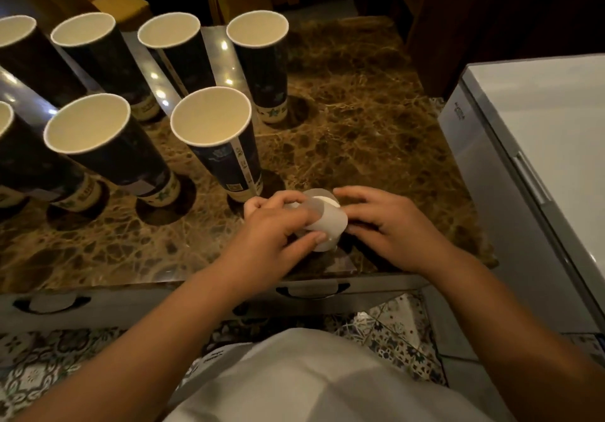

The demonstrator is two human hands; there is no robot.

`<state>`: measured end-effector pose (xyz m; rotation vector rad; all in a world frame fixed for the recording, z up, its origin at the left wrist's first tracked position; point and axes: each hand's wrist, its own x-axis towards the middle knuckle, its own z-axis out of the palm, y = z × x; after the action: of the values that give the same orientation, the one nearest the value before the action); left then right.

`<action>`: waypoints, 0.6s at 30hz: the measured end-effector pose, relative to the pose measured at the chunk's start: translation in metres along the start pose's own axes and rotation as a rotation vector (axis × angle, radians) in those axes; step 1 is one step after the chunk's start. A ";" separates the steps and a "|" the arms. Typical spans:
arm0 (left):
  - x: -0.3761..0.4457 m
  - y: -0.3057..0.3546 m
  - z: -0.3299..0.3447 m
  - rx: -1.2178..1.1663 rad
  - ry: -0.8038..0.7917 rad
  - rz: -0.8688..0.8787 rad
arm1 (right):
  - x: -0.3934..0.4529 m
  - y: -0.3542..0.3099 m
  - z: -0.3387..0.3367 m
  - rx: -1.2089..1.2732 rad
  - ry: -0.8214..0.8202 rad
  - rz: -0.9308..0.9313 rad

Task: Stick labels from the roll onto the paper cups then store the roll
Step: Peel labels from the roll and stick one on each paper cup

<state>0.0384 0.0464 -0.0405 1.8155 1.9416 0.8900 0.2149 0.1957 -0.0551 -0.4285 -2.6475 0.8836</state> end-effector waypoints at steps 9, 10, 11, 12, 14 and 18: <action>0.020 0.007 -0.022 -0.250 -0.249 -0.030 | 0.003 -0.034 -0.030 0.239 -0.211 0.068; 0.021 0.007 -0.023 -0.230 -0.286 -0.015 | 0.008 -0.037 -0.032 0.192 -0.240 0.073; 0.022 0.007 -0.024 -0.214 -0.312 -0.006 | 0.013 -0.040 -0.034 0.162 -0.237 0.079; 0.022 0.007 -0.024 -0.208 -0.325 -0.009 | 0.018 -0.042 -0.036 0.138 -0.226 0.090; 0.022 0.008 -0.025 -0.237 -0.317 -0.048 | 0.021 -0.039 -0.040 0.111 -0.220 0.107; 0.023 0.003 -0.028 -0.276 -0.312 -0.081 | 0.017 -0.039 -0.042 0.094 -0.174 0.108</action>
<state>0.0201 0.0627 -0.0140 1.5952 1.6012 0.7531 0.2089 0.1937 0.0044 -0.4956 -2.7458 1.1202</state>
